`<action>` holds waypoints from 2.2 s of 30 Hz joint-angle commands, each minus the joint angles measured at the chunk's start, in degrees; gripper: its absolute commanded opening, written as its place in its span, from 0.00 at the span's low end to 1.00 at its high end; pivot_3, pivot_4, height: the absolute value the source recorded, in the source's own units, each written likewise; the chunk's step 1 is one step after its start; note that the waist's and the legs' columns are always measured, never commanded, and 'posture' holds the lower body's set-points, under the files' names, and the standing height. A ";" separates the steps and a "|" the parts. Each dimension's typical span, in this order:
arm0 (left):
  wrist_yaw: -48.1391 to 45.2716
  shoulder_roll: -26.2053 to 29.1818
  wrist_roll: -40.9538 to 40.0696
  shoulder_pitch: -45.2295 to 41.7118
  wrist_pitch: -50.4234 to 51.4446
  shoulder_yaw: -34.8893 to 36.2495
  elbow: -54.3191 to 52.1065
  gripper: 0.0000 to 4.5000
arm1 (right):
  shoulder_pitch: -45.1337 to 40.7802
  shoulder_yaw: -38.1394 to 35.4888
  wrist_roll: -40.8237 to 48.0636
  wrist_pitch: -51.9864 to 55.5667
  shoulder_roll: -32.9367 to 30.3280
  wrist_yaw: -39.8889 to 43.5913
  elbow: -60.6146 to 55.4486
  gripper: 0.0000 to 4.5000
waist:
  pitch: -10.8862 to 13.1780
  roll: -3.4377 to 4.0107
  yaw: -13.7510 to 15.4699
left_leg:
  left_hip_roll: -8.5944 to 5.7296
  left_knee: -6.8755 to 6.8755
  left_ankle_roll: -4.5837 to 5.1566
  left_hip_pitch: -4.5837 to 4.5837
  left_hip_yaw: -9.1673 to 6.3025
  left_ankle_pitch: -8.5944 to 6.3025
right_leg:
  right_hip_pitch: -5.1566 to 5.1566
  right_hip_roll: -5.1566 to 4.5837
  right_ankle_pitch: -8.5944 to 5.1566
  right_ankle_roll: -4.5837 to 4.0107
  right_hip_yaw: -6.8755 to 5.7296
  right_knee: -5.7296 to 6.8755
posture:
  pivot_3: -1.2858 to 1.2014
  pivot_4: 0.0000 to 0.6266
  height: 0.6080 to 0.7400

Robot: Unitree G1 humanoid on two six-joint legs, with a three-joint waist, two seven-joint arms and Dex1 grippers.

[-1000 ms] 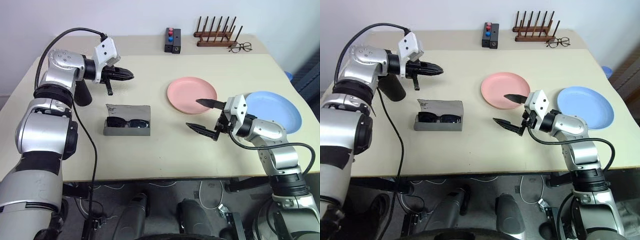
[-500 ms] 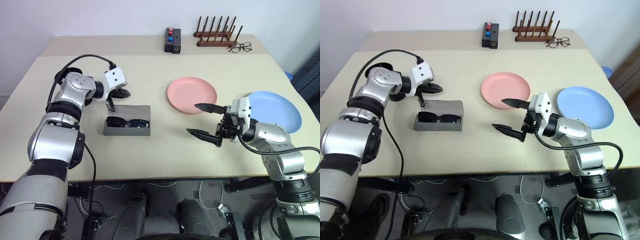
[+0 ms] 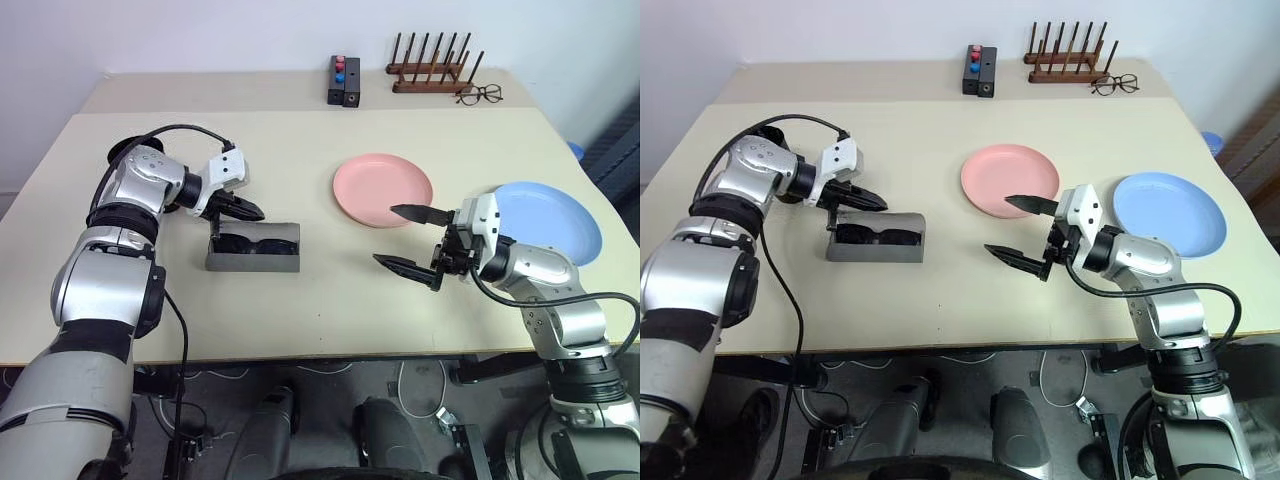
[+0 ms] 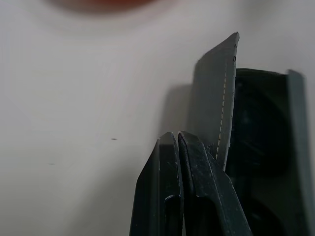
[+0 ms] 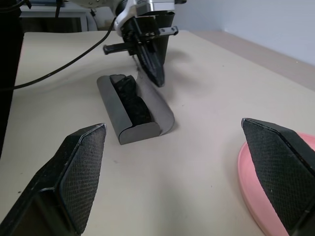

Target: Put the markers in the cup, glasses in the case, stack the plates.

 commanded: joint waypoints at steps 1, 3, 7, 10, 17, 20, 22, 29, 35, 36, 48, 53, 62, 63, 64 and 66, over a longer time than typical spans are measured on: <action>-4.40 0.95 -1.52 0.13 0.85 1.24 -2.33 0.02 | -1.34 -0.50 -0.20 -1.43 0.32 -0.21 -0.53 1.00 | 0.00 0.00 0.07 | 0.00 0.00 0.00 -0.01 0.00 0.00 | 0.00 0.00 0.00 0.00 0.00 0.00 | 0.52 0.24 1.00; -6.30 1.13 -1.81 0.36 0.44 1.35 -3.29 0.02 | -1.32 -0.46 -0.40 -1.53 0.51 -0.25 -0.43 1.00 | 0.00 0.00 0.08 | 0.00 0.00 0.00 -0.01 0.00 0.00 | 0.00 0.00 0.00 0.00 0.00 0.00 | 0.52 0.24 1.00; -7.27 1.26 -3.76 1.44 1.59 -0.59 -5.50 0.02 | -1.22 -0.43 -0.91 -1.86 0.66 -0.50 -0.33 1.00 | 0.00 0.00 0.07 | 0.00 0.01 0.00 -0.01 -0.01 0.00 | 0.00 0.00 0.00 0.00 0.00 0.00 | 0.52 0.24 1.00; -7.29 1.71 -7.82 3.74 3.56 -4.40 -9.06 0.02 | -1.25 -0.46 -1.07 -2.00 0.68 -0.58 -0.19 1.00 | 0.00 0.01 0.02 | 0.00 0.00 0.00 0.00 -0.02 0.00 | 0.00 -0.01 0.00 0.00 0.00 0.00 | 0.52 0.24 1.00; -7.29 4.78 -15.09 10.46 6.92 -12.07 -17.76 0.02 | -2.09 -0.29 -1.46 -2.63 0.85 -0.66 0.95 1.00 | -0.02 0.04 0.01 | 0.03 -0.01 -0.01 0.04 0.00 -0.01 | 0.01 -0.02 0.00 -0.02 0.07 0.00 | 0.52 0.24 1.00; -7.29 4.97 -16.84 11.52 7.00 -11.38 -19.47 0.02 | -2.37 -0.15 -1.60 -2.90 0.89 -0.63 1.35 1.00 | -0.03 0.05 0.06 | 0.03 -0.01 -0.01 0.07 0.00 -0.01 | 0.03 -0.02 -0.01 -0.03 0.08 -0.01 | 0.52 0.24 1.00; -7.12 4.07 -16.78 10.55 6.43 -8.60 -18.60 0.02 | -2.64 -0.13 -1.88 -3.32 0.92 -0.73 1.86 1.00 | -0.03 0.05 0.19 | 0.02 -0.01 -0.01 0.08 0.00 -0.01 | 0.03 -0.03 -0.01 -0.03 0.08 -0.02 | 0.52 0.24 1.00; -2.80 0.28 -24.87 3.47 12.58 5.43 -16.17 0.13 | -6.94 -2.88 -3.22 -2.78 1.67 -6.24 7.35 1.00 | 0.00 0.01 0.22 | 0.01 0.01 0.00 -0.05 -0.02 0.00 | -0.08 -0.03 0.00 -0.02 0.02 -0.02 | 0.52 0.24 1.00; -4.08 -1.71 -30.81 3.87 19.07 12.46 -23.33 0.74 | -10.23 -7.06 -6.21 0.02 -3.93 -11.29 14.70 1.00 | -0.02 0.05 0.17 | 0.00 -0.01 0.00 -0.02 0.00 0.00 | -0.03 -0.04 0.00 -0.02 0.02 -0.02 | 0.52 0.24 1.00; -4.31 -1.83 -31.20 4.54 20.66 12.66 -25.09 0.87 | -10.18 -7.61 -6.87 0.56 -5.22 -12.04 15.19 1.00 | -0.02 0.05 0.08 | 0.00 0.00 0.00 -0.03 0.01 0.00 | -0.04 -0.03 0.00 -0.02 0.03 -0.02 | 0.52 0.24 1.00; -5.99 -1.38 -35.28 16.98 37.77 9.10 -48.24 1.00 | -6.28 -4.09 -16.56 16.85 -18.67 -13.30 19.70 1.00 | -0.03 0.11 0.04 | 0.03 -0.01 0.01 0.01 0.11 0.00 | -0.06 -0.03 0.00 -0.03 0.17 0.00 | 0.52 0.24 1.00; -2.89 -2.40 -35.86 18.46 37.59 10.15 -50.93 1.00 | -9.03 -2.26 -18.86 20.84 -17.80 -14.82 24.99 1.00 | -0.03 0.12 0.08 | 0.03 0.00 0.00 0.01 0.13 0.00 | -0.06 -0.10 0.00 -0.04 0.17 -0.02 | 0.52 0.24 1.00; -0.33 -0.57 -37.45 21.08 38.79 11.06 -56.30 1.00 | -12.70 0.38 -21.50 22.16 -16.62 -16.03 32.62 0.46 | -0.04 0.13 0.10 | 0.01 -0.01 0.01 0.06 0.17 -0.01 | 0.00 -0.13 0.00 -0.04 0.15 -0.05 | 0.52 0.24 1.00; 0.22 -0.53 -37.61 21.39 38.80 11.17 -56.43 1.00 | -13.64 0.44 -21.59 22.13 -16.18 -16.46 33.70 0.34 | -0.04 0.13 0.13 | 0.01 -0.01 0.00 0.06 0.18 -0.01 | 0.00 -0.14 0.00 -0.04 0.16 -0.06 | 0.52 0.24 1.00; 0.57 -0.49 -37.70 21.69 38.73 11.15 -56.61 1.00 | -14.20 0.86 -21.90 21.88 -16.05 -16.37 34.26 0.23 | -0.04 0.13 0.11 | 0.01 -0.01 0.01 0.06 0.17 -0.01 | 0.00 -0.14 0.00 -0.04 0.15 -0.06 | 0.52 0.24 1.00; 1.11 -0.41 -37.52 22.14 38.21 11.01 -57.02 1.00 | -14.98 1.43 -22.48 20.97 -15.84 -16.47 34.44 0.01 | -0.05 0.12 0.09 | 0.01 -0.01 0.01 0.07 0.18 -0.01 | 0.02 -0.14 0.00 -0.04 0.15 -0.07 | 0.52 0.24 1.00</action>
